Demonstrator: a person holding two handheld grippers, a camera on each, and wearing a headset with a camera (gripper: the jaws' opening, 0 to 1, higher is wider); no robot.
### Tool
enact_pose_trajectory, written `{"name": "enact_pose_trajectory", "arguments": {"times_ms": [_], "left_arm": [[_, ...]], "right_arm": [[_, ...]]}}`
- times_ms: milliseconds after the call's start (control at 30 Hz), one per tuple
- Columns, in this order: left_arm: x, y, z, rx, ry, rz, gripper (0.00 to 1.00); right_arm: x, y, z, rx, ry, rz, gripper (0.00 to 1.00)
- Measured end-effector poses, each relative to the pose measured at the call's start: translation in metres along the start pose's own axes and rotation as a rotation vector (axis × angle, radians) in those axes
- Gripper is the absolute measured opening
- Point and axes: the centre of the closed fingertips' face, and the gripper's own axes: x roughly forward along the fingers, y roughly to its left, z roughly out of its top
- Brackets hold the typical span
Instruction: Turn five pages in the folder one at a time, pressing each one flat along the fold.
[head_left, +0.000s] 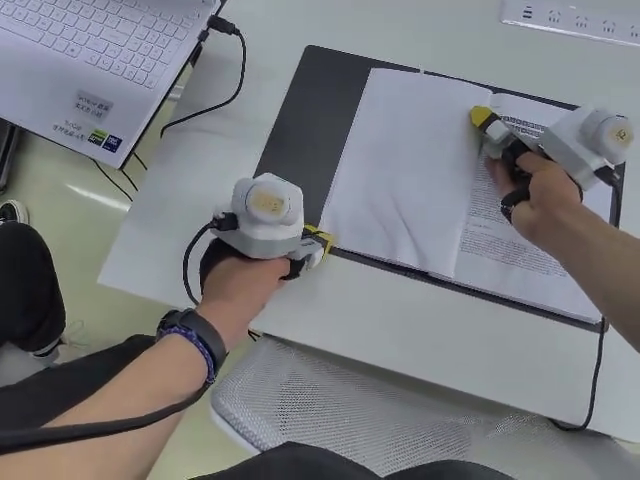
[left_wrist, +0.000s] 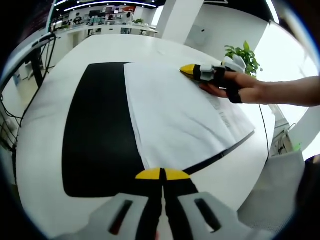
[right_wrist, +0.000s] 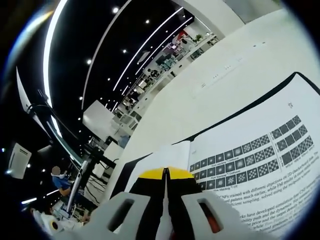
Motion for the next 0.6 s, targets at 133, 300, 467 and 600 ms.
{"name": "enact_pose_trajectory", "arguments": {"times_ms": [133,300,467,600], "left_arm": [[0.0,0.0,0.0,-0.002,0.003,-0.003,0.0],[0.0,0.0,0.0,-0.002,0.004,-0.002,0.0],[0.001,0.001,0.0,-0.012,-0.002,-0.002,0.0],[0.0,0.001,0.001,-0.007,-0.004,0.0,0.0]], "right_arm": [[0.006,-0.001,0.004,-0.004,-0.003,-0.006,0.0],[0.014,-0.003,0.01,-0.009,-0.008,-0.021,0.0],[0.027,-0.012,0.022,0.025,-0.033,-0.039,0.0],[0.031,-0.018,0.025,0.041,-0.045,-0.046,0.0]]}}
